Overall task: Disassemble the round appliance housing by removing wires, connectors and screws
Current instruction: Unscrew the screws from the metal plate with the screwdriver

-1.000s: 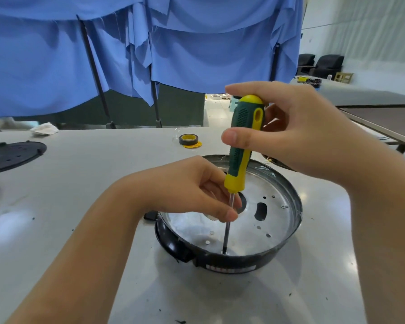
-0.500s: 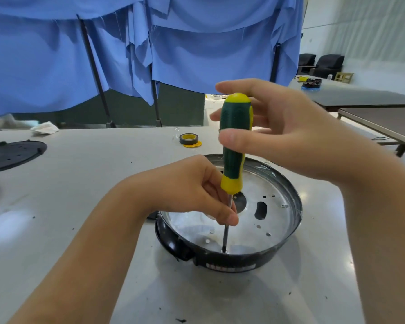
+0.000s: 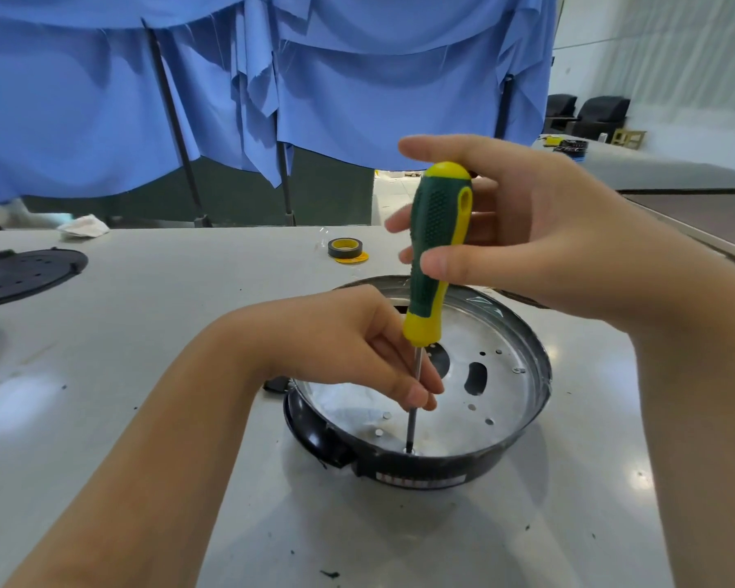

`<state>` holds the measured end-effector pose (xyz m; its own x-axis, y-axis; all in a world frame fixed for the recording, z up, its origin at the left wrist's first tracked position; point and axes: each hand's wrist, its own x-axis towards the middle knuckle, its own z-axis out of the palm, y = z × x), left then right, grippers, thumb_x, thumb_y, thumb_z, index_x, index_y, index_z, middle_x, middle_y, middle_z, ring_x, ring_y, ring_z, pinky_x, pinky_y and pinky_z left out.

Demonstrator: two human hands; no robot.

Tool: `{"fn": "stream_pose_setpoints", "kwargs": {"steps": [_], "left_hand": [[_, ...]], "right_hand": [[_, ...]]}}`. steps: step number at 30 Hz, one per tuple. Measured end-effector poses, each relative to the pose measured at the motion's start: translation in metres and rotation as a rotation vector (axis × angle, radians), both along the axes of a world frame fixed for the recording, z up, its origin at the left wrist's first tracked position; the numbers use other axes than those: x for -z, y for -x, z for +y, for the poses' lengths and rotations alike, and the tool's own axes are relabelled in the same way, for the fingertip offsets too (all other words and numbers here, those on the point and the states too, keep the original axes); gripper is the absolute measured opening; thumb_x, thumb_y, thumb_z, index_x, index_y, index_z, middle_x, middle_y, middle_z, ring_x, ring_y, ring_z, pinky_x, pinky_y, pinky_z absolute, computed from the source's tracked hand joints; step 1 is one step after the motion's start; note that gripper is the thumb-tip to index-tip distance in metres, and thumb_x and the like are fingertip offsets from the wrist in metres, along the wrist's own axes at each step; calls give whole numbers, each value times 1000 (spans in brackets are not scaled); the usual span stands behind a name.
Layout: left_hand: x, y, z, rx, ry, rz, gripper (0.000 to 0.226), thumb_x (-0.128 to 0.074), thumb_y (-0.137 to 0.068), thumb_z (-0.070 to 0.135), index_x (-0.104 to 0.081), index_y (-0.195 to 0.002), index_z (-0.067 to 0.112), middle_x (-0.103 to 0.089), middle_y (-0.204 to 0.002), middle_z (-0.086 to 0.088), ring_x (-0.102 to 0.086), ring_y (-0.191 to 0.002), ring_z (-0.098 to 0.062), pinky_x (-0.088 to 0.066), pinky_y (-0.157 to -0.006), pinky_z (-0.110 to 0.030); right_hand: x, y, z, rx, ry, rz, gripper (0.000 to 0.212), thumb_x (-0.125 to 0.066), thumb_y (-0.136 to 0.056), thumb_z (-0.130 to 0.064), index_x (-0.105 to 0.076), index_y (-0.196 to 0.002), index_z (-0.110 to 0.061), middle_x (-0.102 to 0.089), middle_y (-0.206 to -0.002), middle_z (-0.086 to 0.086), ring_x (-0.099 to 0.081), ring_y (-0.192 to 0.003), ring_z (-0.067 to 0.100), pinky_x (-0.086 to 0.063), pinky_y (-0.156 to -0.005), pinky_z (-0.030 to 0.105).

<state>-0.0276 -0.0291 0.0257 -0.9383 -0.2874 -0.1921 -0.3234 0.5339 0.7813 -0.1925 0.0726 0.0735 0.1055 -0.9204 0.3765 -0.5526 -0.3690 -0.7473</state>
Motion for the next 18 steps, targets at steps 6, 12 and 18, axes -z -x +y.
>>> {"fn": "stream_pose_setpoints", "kwargs": {"steps": [6,12,18], "left_hand": [[2,4,1,-58,94,26,13,-78,-75,26,-77,-84,17,-75,-82,10,-71,-81,-6,-51,-77,-10],[4,6,-1,-88,129,37,31,-82,-69,34,-74,-94,17,-75,-81,4,-71,-80,-9,-54,-81,-19],[3,0,-4,-3,11,0,15,-76,-79,16,-75,-94,21,-76,-93,9,-71,-90,-8,-51,-85,-15]], "right_hand": [[1,-3,-3,50,-45,125,74,-84,-67,-37,-48,-131,-34,-70,-103,-11,-68,-97,6,-56,-85,25],[2,-7,-6,128,-65,231,45,-79,-64,-46,-67,-99,-20,-71,-91,-1,-69,-80,14,-58,-78,41],[1,-3,-2,16,-106,150,40,-75,-74,-22,-63,-111,-18,-71,-99,-1,-69,-92,16,-56,-85,41]]}}
